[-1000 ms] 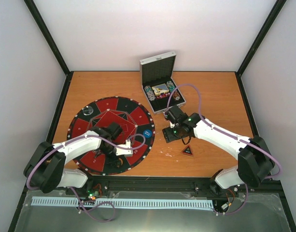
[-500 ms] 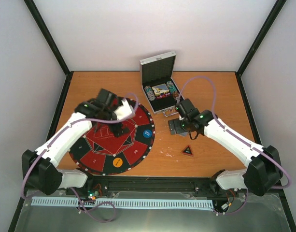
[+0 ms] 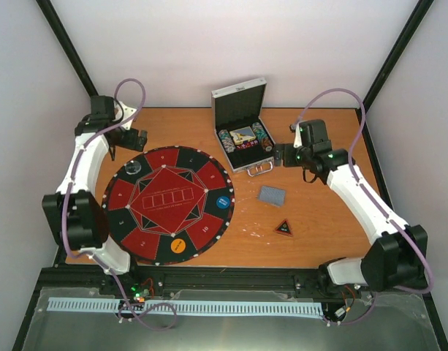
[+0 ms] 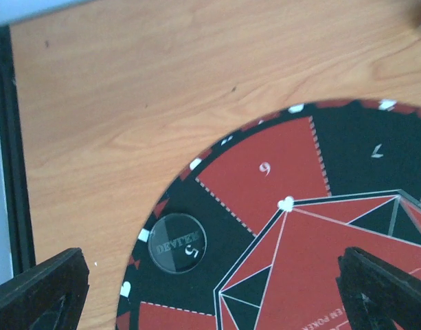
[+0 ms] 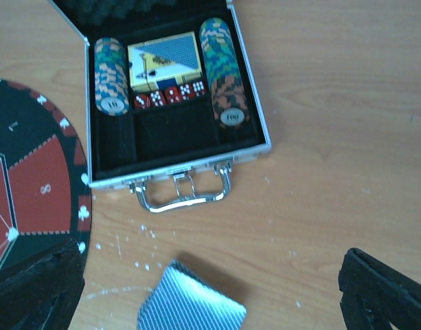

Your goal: Distribute texas hold em gaming equipment

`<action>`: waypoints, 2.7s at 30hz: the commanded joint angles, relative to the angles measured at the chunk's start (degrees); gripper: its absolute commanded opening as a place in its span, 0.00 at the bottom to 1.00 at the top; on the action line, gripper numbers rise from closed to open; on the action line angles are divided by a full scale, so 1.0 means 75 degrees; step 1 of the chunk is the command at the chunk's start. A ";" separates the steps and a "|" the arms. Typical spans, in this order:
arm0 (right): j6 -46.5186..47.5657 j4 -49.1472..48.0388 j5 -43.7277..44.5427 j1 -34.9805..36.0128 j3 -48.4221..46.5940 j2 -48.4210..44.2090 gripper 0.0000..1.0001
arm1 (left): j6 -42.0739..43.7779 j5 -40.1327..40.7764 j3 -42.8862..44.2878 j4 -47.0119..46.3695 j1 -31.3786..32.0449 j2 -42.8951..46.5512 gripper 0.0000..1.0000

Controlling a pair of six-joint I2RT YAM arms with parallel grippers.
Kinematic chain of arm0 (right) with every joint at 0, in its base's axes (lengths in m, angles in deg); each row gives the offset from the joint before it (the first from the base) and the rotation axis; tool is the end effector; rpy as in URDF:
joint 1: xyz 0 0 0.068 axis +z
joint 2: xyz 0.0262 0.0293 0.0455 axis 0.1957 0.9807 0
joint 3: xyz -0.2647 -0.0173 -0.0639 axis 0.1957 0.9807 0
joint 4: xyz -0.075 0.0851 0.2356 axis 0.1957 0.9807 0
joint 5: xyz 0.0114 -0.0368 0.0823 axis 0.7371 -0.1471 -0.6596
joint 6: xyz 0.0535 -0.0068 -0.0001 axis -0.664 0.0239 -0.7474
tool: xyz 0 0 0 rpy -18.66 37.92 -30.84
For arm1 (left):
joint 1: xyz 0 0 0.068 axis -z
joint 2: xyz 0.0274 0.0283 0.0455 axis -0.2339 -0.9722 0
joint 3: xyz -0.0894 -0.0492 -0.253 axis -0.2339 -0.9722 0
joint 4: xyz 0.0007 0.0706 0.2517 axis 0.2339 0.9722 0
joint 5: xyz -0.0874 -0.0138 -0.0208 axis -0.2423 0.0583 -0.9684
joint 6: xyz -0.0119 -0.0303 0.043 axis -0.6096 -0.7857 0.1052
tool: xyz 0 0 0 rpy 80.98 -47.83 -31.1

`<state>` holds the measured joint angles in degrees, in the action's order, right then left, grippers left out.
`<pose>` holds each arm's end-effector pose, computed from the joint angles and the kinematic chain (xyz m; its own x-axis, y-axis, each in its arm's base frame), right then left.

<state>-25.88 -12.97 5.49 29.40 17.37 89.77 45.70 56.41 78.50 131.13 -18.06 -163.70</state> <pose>0.2694 0.0886 0.3081 -0.7237 -0.0454 -0.6886 -0.1898 0.9725 0.1353 0.3393 0.0217 0.3298 -0.7335 0.2321 -0.6388 0.2415 0.9676 0.0742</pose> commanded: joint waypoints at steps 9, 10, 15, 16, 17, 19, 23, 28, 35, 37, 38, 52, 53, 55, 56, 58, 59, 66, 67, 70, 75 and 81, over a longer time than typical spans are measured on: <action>-0.0591 0.0240 -0.1319 -0.0156 -0.1652 0.1482 1.00 | -0.0006 0.0016 0.1276 0.0467 -0.0120 -0.1227 1.00; -0.0562 -0.0093 -0.1271 -0.0153 -0.1394 0.1417 1.00 | -0.0007 0.0089 0.1169 0.0322 -0.0116 -0.1122 1.00; -0.0894 -0.1281 -0.1126 -0.0153 -0.0519 0.0926 1.00 | -0.0124 0.0026 0.0084 -0.0522 -0.0142 -0.0435 1.00; -0.0979 -0.1266 -0.1221 -0.0148 -0.0552 0.0853 1.00 | -0.0108 -0.0188 0.0049 -0.0497 -0.0138 -0.0384 1.00; -0.1085 -0.1247 -0.1319 -0.0133 -0.0568 0.0787 1.00 | -0.0127 -0.0356 0.0044 -0.0467 -0.0143 -0.0336 1.00; -0.1233 -0.1226 -0.1504 -0.0104 -0.0587 0.0689 1.00 | -0.0150 -0.0616 0.0044 -0.0487 -0.0174 -0.0255 1.00; -0.1269 -0.1040 -0.1752 0.0086 -0.0736 0.0708 1.00 | -0.0289 -0.0684 0.0324 -0.0515 -0.0191 -0.0240 1.00; -0.0841 -0.0398 -0.1867 0.0328 -0.1491 0.1147 0.99 | -0.0179 -0.0846 0.0189 -0.0515 -0.0186 -0.0012 1.00; 0.0513 0.0369 -0.2371 0.0449 -0.3213 0.2332 0.94 | -0.0042 -0.0586 -0.0094 -0.0463 -0.0192 -0.0002 1.00; 0.0906 0.0713 -0.2450 0.0462 -0.3854 0.2850 0.93 | 0.0023 -0.0464 -0.0003 -0.0344 -0.0191 -0.0139 1.00; 0.1015 0.0873 -0.2454 0.0457 -0.4197 0.3204 0.92 | 0.0027 -0.0401 0.0149 -0.0264 -0.0192 -0.0297 1.00; 0.3959 0.0810 -0.3803 0.0573 -0.6004 0.5847 0.83 | 0.0079 -0.0048 0.1423 0.0487 -0.0186 -0.1775 1.00; 0.4847 0.0870 -0.4220 0.0564 -0.6056 0.5992 0.84 | 0.0074 -0.0077 0.1498 0.0530 -0.0191 -0.1848 1.00; 0.6242 0.0874 -0.5044 0.0568 -0.6023 0.6225 0.88 | 0.0064 -0.0106 0.1627 0.0605 -0.0192 -0.1972 1.00; 0.6938 0.0885 -0.5424 0.0573 -0.6030 0.6310 0.89 | 0.0053 -0.0115 0.1661 0.0643 -0.0186 -0.2013 1.00; 0.7768 0.0442 -0.5604 0.0574 -0.5920 0.6440 0.91 | 0.0047 -0.0127 0.1686 0.0674 -0.0192 -0.2048 1.00; 0.8129 0.0187 -0.5525 0.0568 -0.5883 0.6508 0.92 | 0.0051 -0.0128 0.1676 0.0675 -0.0192 -0.2044 1.00; 1.1012 -0.0038 -0.4825 0.0593 -0.6214 0.7132 0.91 | 0.0110 -0.0125 0.1484 0.0593 -0.0189 -0.1965 1.00; 1.1131 -0.0103 -0.4732 0.0597 -0.6259 0.7223 0.91 | 0.0110 -0.0095 0.1500 0.0608 -0.0192 -0.1993 1.00; 1.1782 0.0161 -0.4457 0.0597 -0.6502 0.7513 0.87 | 0.0115 -0.0072 0.1489 0.0595 -0.0192 -0.2022 1.00; 1.2021 0.0217 -0.4198 0.0649 -0.6909 0.7972 0.79 | 0.0155 -0.0076 0.1517 0.0602 -0.0189 -0.2161 1.00; 1.1901 -0.0373 -0.3583 0.0784 -0.6968 0.8340 0.67 | 0.0163 -0.0103 0.1660 0.0673 -0.0192 -0.2415 1.00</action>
<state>61.72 -13.17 -23.97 34.27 -32.73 150.51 45.85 55.64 88.55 135.21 -19.27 -180.25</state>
